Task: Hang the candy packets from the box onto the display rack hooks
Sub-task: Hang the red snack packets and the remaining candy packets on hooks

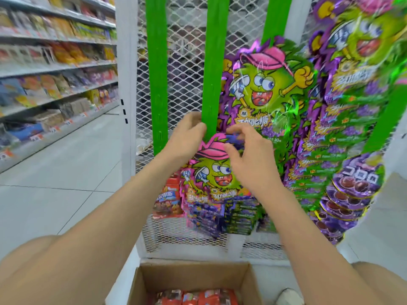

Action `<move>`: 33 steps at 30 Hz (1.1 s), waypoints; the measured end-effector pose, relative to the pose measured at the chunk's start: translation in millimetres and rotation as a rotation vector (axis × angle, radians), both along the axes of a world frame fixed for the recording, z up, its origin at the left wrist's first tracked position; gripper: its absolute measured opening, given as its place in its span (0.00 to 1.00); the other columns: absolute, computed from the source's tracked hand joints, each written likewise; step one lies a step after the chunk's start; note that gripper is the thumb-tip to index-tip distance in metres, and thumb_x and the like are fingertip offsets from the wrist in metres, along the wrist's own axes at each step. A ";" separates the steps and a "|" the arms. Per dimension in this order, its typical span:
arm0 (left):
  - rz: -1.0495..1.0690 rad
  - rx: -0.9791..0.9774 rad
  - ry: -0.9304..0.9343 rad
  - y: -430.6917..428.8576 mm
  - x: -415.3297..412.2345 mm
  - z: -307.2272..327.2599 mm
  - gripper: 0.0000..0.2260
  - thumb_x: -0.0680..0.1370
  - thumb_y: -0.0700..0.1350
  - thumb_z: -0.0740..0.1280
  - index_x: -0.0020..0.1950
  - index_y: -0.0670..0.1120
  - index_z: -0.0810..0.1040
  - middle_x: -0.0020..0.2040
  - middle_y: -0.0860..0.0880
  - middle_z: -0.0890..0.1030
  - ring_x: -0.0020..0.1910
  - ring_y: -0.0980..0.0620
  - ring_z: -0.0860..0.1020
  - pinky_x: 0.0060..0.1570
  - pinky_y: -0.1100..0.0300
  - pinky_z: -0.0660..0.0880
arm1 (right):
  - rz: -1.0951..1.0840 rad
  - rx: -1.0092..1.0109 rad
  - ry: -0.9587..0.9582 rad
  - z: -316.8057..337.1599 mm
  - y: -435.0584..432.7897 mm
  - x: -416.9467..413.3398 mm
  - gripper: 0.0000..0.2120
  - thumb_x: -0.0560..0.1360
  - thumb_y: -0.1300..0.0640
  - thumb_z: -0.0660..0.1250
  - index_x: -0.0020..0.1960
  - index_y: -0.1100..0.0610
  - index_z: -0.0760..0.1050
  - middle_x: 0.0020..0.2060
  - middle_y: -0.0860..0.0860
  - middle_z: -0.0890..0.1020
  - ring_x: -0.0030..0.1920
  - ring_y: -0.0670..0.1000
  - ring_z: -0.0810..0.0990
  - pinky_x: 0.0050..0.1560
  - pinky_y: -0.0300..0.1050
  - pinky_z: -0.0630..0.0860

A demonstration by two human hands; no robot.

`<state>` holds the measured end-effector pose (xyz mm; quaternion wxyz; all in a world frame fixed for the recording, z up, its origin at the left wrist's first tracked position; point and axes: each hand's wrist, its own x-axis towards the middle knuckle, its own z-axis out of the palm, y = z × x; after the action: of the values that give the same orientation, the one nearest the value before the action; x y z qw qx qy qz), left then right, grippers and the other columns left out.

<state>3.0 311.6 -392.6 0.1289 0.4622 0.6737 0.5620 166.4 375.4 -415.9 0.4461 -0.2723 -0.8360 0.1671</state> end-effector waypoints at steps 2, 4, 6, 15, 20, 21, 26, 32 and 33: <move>0.049 0.008 -0.037 7.3 -2.6 8.1 0.08 0.83 0.43 0.60 0.56 0.49 0.79 0.49 0.52 0.79 0.49 0.53 0.76 0.51 0.54 0.71 | -0.014 0.015 0.022 12.2 5.9 -11.6 0.13 0.78 0.57 0.71 0.60 0.49 0.74 0.45 0.48 0.84 0.42 0.57 0.82 0.57 0.57 0.77; 0.056 -0.041 -0.032 8.1 -6.3 12.9 0.08 0.84 0.48 0.61 0.47 0.51 0.78 0.42 0.54 0.78 0.43 0.54 0.74 0.45 0.57 0.70 | -0.029 0.042 0.025 22.2 9.3 -23.0 0.11 0.78 0.57 0.70 0.58 0.49 0.73 0.47 0.47 0.83 0.45 0.57 0.82 0.60 0.61 0.75; 0.026 -0.100 -0.038 6.9 -9.2 15.5 0.12 0.85 0.52 0.62 0.47 0.50 0.80 0.44 0.57 0.79 0.44 0.60 0.75 0.45 0.62 0.69 | -0.038 0.052 0.016 29.1 10.6 -32.2 0.11 0.78 0.57 0.69 0.59 0.51 0.74 0.49 0.47 0.83 0.51 0.56 0.82 0.63 0.60 0.71; -0.108 -0.281 -0.183 -2.6 -27.1 8.5 0.36 0.72 0.79 0.64 0.58 0.48 0.85 0.57 0.49 0.87 0.59 0.47 0.84 0.69 0.42 0.75 | -0.086 -0.094 -0.024 33.3 7.0 -44.8 0.11 0.75 0.57 0.69 0.58 0.53 0.77 0.51 0.50 0.84 0.57 0.58 0.80 0.66 0.58 0.70; -0.080 -0.170 0.139 -10.6 -19.9 -7.7 0.20 0.85 0.64 0.59 0.46 0.50 0.74 0.38 0.52 0.71 0.35 0.54 0.68 0.38 0.57 0.65 | -0.068 -0.154 -0.059 5.6 4.2 -36.3 0.11 0.79 0.54 0.70 0.60 0.54 0.76 0.51 0.52 0.83 0.57 0.59 0.78 0.64 0.59 0.71; -0.071 -0.107 0.211 -11.6 -19.2 -11.7 0.20 0.86 0.60 0.59 0.42 0.47 0.72 0.34 0.51 0.69 0.32 0.53 0.66 0.35 0.56 0.64 | -0.059 -0.142 -0.045 0.5 4.5 -35.3 0.11 0.80 0.53 0.70 0.60 0.53 0.76 0.50 0.52 0.83 0.57 0.59 0.78 0.63 0.59 0.72; 0.178 0.057 0.575 -21.7 -16.8 -36.7 0.09 0.84 0.44 0.68 0.64 0.47 0.79 0.57 0.49 0.82 0.56 0.50 0.79 0.60 0.49 0.77 | -0.193 0.294 0.006 -17.3 -0.1 -27.0 0.13 0.77 0.57 0.71 0.61 0.55 0.80 0.55 0.52 0.81 0.58 0.56 0.77 0.59 0.54 0.73; 0.058 0.043 0.773 -65.7 -5.5 -110.4 0.08 0.77 0.39 0.71 0.55 0.48 0.80 0.50 0.50 0.80 0.50 0.48 0.77 0.51 0.50 0.74 | 0.129 0.045 -0.246 -107.9 -33.4 -13.2 0.06 0.73 0.57 0.67 0.49 0.51 0.82 0.40 0.48 0.83 0.43 0.53 0.81 0.46 0.50 0.77; -0.071 -0.078 0.756 -74.5 -4.5 -129.4 0.07 0.77 0.39 0.71 0.52 0.49 0.81 0.47 0.52 0.81 0.47 0.50 0.77 0.48 0.50 0.74 | 0.178 -0.136 -0.407 -132.5 -33.3 -11.3 0.06 0.74 0.56 0.67 0.48 0.51 0.82 0.38 0.48 0.84 0.41 0.53 0.82 0.45 0.50 0.79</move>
<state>-1.5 237.1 -522.0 -0.0919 0.6548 0.6781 0.3209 155.0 342.1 -548.4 0.2326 -0.2549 -0.9163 0.2034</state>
